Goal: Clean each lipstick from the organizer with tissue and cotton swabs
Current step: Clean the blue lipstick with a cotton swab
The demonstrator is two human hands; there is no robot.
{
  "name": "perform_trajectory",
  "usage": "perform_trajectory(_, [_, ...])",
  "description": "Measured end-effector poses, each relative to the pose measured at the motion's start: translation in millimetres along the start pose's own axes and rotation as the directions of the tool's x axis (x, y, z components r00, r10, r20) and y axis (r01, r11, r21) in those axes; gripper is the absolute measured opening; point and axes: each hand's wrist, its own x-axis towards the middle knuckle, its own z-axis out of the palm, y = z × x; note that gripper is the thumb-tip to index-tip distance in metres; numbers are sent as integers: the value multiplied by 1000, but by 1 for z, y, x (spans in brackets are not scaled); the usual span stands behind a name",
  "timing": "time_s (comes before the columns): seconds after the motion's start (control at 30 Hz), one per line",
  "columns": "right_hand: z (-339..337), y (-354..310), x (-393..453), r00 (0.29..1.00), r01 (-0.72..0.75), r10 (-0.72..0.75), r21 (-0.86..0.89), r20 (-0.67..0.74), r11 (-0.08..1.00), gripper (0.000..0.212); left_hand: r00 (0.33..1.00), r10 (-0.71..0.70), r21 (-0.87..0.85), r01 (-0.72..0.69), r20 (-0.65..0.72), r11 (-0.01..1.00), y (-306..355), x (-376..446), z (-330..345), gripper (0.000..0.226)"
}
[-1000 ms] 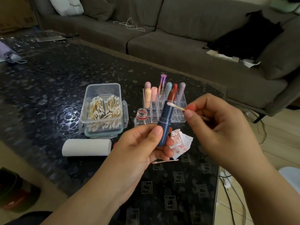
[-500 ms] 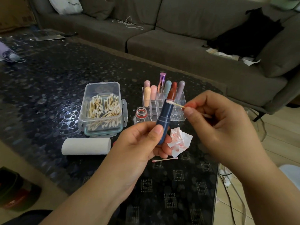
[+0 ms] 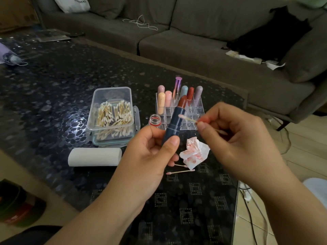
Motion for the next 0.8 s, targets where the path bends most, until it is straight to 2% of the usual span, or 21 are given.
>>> perform_trajectory(0.07, [0,0,1,1000,-9,9,2,-30,1000,13,999,30,41,-29,-27,999,-1,0,0,25])
perform_trajectory(0.17, [2,-1,0,999,22,-23,13,35,1000,11,997,57,95,-52,-56,994,-3,0,0,10])
perform_trajectory(0.33, [1,-1,2,1000,-16,17,47,-18,999,13,992,113,208,-98,-59,973,-5,-3,1,17])
perform_trajectory(0.43, [2,-3,1,999,20,-22,40,45,999,13,984,156,269,-129,-81,954,-4,-5,1,12])
perform_trajectory(0.6, [1,-3,1,999,-6,7,31,-40,1000,14,952,287,392,-225,-107,892,-3,-7,2,15])
perform_trajectory(0.73, [4,-7,0,999,29,-30,18,41,999,11,922,375,495,-282,-96,822,-10,-8,1,15])
perform_trajectory(0.8, [4,-6,0,1000,8,-8,15,4,1000,14,904,420,534,-317,-79,784,-12,-8,1,17])
